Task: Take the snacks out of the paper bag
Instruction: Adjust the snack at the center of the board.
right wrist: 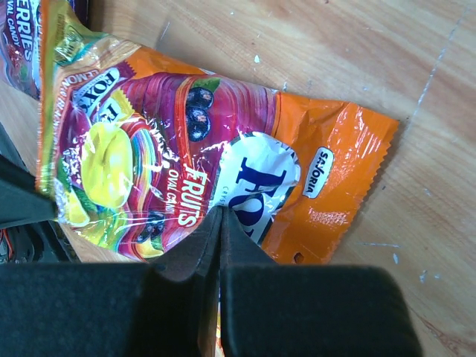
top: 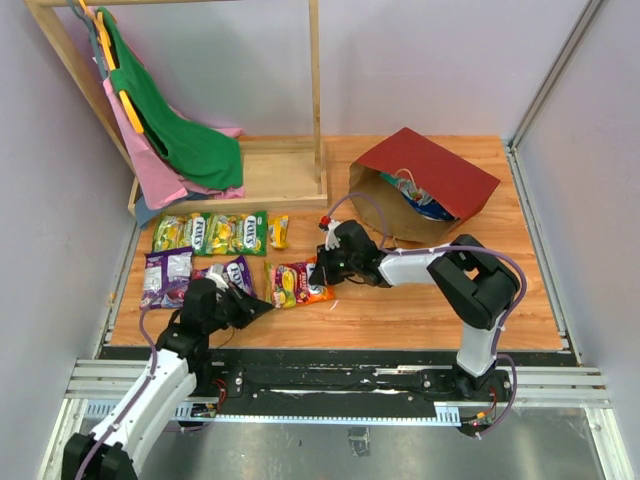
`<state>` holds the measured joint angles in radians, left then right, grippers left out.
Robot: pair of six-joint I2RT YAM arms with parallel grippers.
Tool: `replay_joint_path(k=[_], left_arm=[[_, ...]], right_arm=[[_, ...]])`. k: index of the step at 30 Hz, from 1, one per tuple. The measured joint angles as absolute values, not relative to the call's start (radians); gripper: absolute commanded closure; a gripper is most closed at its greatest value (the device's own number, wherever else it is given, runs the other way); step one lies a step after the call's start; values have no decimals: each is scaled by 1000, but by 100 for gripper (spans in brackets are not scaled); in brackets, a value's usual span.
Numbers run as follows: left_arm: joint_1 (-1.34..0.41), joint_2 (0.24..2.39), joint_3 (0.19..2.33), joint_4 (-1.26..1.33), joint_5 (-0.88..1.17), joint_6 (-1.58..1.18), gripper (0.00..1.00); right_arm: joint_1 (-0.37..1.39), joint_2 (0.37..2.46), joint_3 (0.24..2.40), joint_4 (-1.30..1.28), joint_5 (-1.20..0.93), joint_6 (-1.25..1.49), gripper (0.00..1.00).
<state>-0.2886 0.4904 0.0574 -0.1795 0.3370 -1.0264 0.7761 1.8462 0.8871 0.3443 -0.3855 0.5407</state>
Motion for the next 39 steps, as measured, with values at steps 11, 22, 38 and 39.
replay_joint_path(k=[11,22,38,39], left_arm=[[-178,572,139,-361,343,-912,72],[-167,566,206,-406,331,-884,65],[-166,711,456,-328,288,-848,55],[-166,716,456,-328,284,-842,52]], right_arm=[[754,1848,872,353,-385,557,100],[754,1849,870,359,-385,575,99],[816,1940,954,398,-320,878,93],[825,1934,954,393,-300,887,88]])
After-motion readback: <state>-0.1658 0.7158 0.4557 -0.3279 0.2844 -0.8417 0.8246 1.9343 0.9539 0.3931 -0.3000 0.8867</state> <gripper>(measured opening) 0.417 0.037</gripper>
